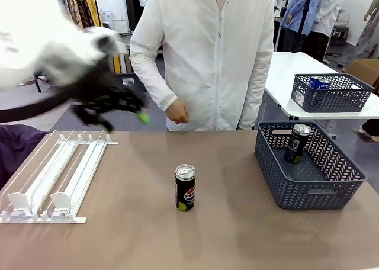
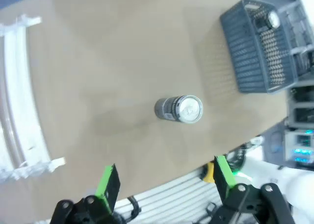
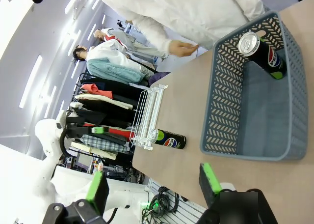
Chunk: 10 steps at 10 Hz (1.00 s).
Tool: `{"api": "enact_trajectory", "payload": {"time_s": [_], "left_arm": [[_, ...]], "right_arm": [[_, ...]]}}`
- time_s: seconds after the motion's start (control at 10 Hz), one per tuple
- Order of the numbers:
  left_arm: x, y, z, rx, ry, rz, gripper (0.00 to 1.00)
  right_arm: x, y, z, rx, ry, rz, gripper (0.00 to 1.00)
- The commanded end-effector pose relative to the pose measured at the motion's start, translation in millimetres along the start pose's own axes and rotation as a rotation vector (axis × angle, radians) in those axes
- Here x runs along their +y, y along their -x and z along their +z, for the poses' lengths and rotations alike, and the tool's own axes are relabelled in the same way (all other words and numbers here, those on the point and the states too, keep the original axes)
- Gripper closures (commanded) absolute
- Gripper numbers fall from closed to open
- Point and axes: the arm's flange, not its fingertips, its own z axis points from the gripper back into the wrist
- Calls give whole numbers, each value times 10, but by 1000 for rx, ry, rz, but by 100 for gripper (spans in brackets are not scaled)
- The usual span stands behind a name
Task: Retrieve and store the cans from the dispenser.
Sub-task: Pick up one can from the Automatic Can Dispenser and place it in the middle of the table.
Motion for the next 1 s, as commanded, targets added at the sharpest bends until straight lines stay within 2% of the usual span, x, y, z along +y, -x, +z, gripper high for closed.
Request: {"api": "enact_trajectory", "payload": {"time_s": [0.0,0.1,0.3,0.4,0.5,0.7,0.8,0.9], "left_arm": [[854,163,413,-29,133,89,0],[1280,227,605,0,295,50,0],[2181,425,718,-49,545,102,0],[2581,574,649,-93,731,92,0],[2889,795,505,-150,820,194,0],[3207,1073,200,-194,935,269,0],[3215,1066,86,-139,878,256,0],[3344,779,657,-220,881,249,0]], "right_arm": [[17,-34,-12,-21,-23,22,0],[17,-34,-12,-21,-23,22,0],[17,-34,-12,-21,-23,22,0],[17,-34,-12,-21,-23,22,0],[17,-34,-12,-21,-23,22,0],[17,-34,-12,-21,-23,22,0],[17,-34,-12,-21,-23,22,0],[17,-34,-12,-21,-23,22,0]]}}
